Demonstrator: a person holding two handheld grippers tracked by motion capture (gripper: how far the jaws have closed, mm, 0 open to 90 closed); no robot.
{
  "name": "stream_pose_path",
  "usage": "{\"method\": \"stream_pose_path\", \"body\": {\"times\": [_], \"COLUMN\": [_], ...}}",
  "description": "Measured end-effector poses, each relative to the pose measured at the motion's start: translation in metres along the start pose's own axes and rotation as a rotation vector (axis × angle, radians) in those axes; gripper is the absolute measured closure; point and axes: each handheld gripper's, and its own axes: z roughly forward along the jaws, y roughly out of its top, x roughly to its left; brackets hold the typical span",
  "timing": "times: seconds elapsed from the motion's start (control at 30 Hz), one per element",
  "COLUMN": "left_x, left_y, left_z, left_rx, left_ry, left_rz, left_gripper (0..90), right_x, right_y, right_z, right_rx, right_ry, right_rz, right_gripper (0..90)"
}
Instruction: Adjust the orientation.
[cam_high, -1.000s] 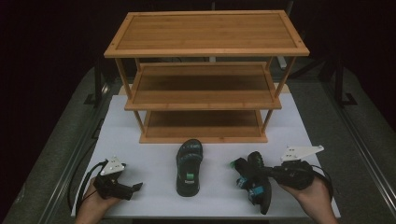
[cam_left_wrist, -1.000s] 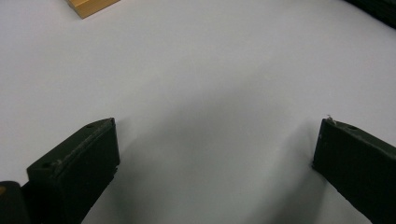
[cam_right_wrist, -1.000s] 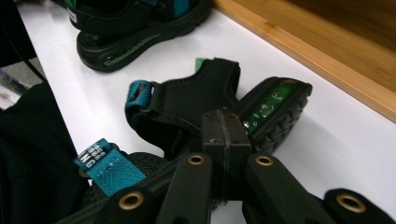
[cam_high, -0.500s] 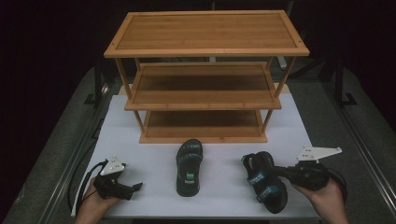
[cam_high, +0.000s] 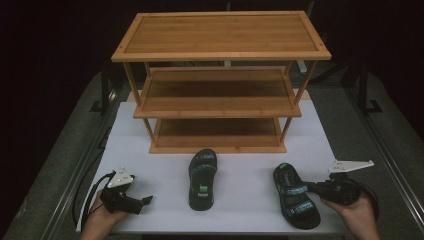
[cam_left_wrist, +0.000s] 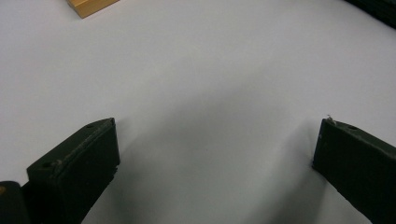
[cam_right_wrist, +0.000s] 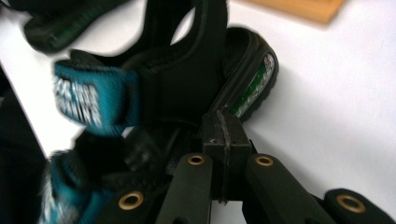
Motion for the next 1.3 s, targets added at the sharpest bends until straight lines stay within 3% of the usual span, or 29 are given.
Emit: {"method": "stream_pose_path", "body": {"times": [0.07,0.17,0.37,0.6,0.8,1.03,1.3], "left_x": [0.000,0.000,0.000,0.000,0.000,0.000,0.000], "left_y": [0.000,0.000,0.000,0.000,0.000,0.000,0.000], "left_z": [0.000,0.000,0.000,0.000,0.000,0.000,0.000], "left_rx": [0.000,-0.001,-0.002,-0.003,-0.003,-0.001,0.000], "left_ry": [0.000,0.001,0.001,0.001,0.001,0.000,0.000], "left_rz": [0.000,0.000,0.000,0.000,0.000,0.000,0.000], "left_gripper": [0.0,0.0,0.0,0.0,0.0,0.0,0.0], "right_x": [-0.008,-0.013,-0.012,-0.007,0.005,0.010,0.019], "right_y": [-0.007,-0.009,-0.009,-0.021,-0.045,-0.045,-0.045], "right_z": [0.011,0.011,0.010,-0.018,-0.028,-0.024,-0.017], "right_rx": [0.050,0.044,0.045,-0.006,0.005,0.023,0.026], "right_ry": [-0.008,0.023,0.008,-0.035,0.020,0.042,0.106], "right_rz": [0.025,0.050,0.043,0.013,-0.025,-0.044,-0.068], "right_gripper": [89.8,89.8,89.7,89.6,89.6,89.7,89.6]}}
